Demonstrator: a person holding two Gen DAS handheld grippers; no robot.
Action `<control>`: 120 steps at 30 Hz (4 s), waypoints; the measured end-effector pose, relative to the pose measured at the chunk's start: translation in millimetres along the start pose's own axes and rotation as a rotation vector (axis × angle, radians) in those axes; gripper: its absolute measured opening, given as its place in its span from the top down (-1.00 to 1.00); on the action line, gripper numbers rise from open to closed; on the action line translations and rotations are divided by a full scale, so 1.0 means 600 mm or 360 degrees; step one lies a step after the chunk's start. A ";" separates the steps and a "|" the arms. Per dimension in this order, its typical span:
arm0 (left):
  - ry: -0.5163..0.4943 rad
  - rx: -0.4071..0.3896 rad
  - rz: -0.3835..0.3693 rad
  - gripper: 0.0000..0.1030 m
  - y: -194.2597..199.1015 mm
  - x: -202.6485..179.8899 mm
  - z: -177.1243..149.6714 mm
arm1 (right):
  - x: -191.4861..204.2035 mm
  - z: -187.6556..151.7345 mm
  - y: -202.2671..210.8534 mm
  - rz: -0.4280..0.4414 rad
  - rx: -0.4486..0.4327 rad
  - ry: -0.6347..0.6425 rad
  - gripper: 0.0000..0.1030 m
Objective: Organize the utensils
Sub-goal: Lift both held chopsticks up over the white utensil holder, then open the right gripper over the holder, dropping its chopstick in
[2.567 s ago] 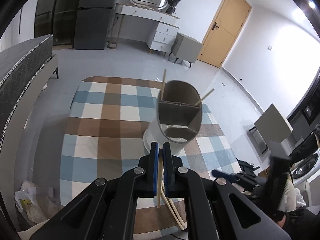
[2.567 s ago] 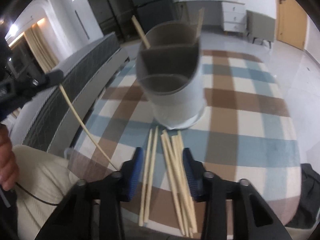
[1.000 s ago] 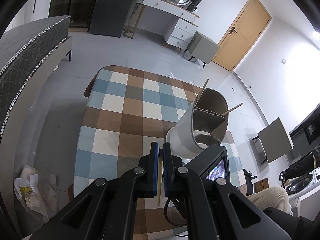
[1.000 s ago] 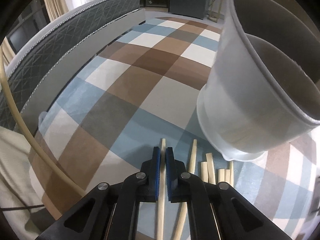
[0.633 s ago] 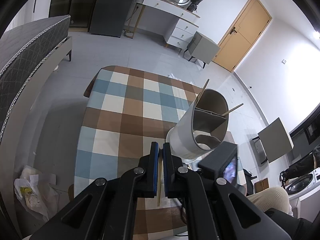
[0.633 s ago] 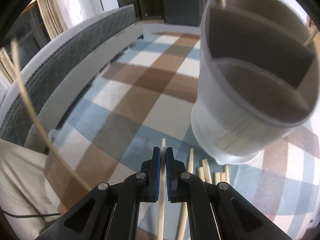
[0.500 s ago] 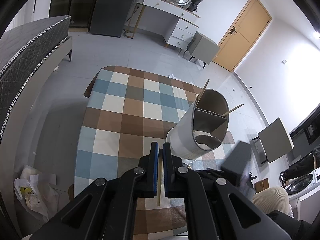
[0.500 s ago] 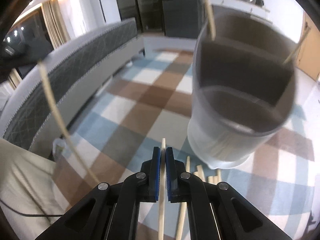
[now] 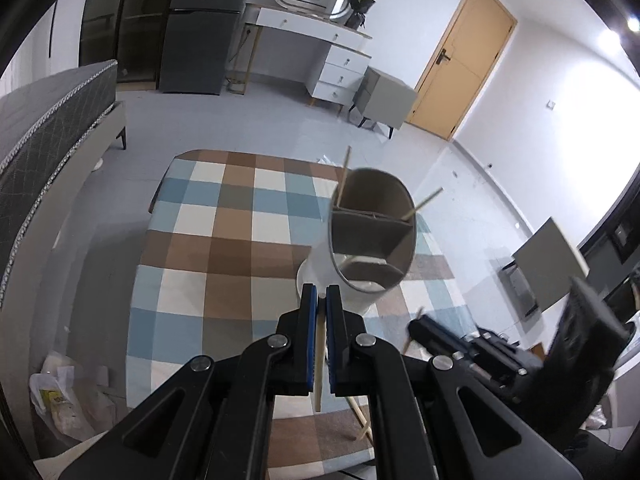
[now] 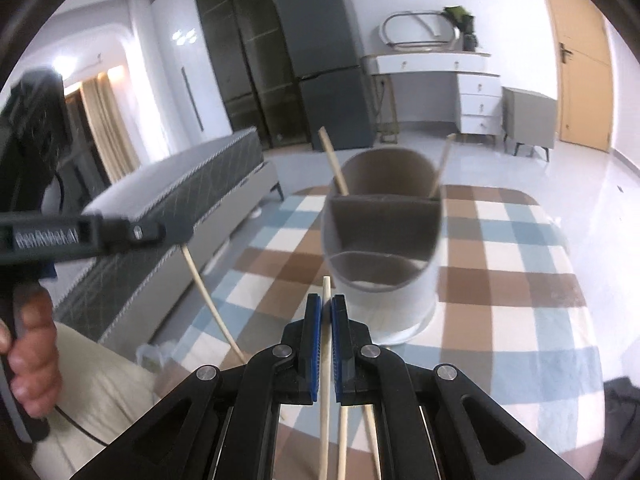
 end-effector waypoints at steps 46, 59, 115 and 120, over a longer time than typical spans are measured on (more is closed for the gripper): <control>-0.0033 -0.0152 -0.0123 1.00 0.017 -0.100 0.287 | -0.111 0.373 0.113 -0.0039 -0.0723 -0.0160 0.92; -0.0114 -0.0128 -0.0106 1.00 -0.060 -0.106 0.303 | -0.149 0.355 0.041 -0.0126 -0.0687 -0.0232 0.92; -0.0185 -0.0117 0.0266 -0.47 0.027 -0.088 0.109 | -0.106 0.148 0.160 -0.0111 -0.0363 -0.0177 -0.44; -0.0191 -0.0139 0.0297 -0.57 0.039 -0.091 0.080 | -0.102 0.128 0.167 -0.0163 -0.0356 -0.0181 -0.58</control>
Point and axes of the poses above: each gripper's, at about its wrist camera, not at the fingertips, and y roughly against the way its jaws point, x to its left, z to its top, the point moved 10 cm from there along -y, roughly the way its jaws point, and after that the axes turned 4 degrees about x, right-handed, at the moved point
